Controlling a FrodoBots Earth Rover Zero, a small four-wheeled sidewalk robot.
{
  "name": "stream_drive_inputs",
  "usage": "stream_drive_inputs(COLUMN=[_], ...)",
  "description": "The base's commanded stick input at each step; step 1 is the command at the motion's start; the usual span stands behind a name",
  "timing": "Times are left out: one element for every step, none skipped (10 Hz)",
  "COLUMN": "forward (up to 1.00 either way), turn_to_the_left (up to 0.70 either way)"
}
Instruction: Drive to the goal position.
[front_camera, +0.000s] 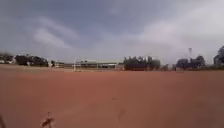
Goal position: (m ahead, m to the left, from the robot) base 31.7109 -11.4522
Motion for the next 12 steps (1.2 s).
stream_drive_inputs(forward=[0.70,0.70,0.70,0.70,0.70,0.70,0.70,0.70,0.70,0.70,0.70,0.70], turn_to_the_left=[-0.35,-0.35,-0.35,-0.35,-0.35,-0.35,-0.35,-0.35,-0.35,-0.07,-0.01,0.00])
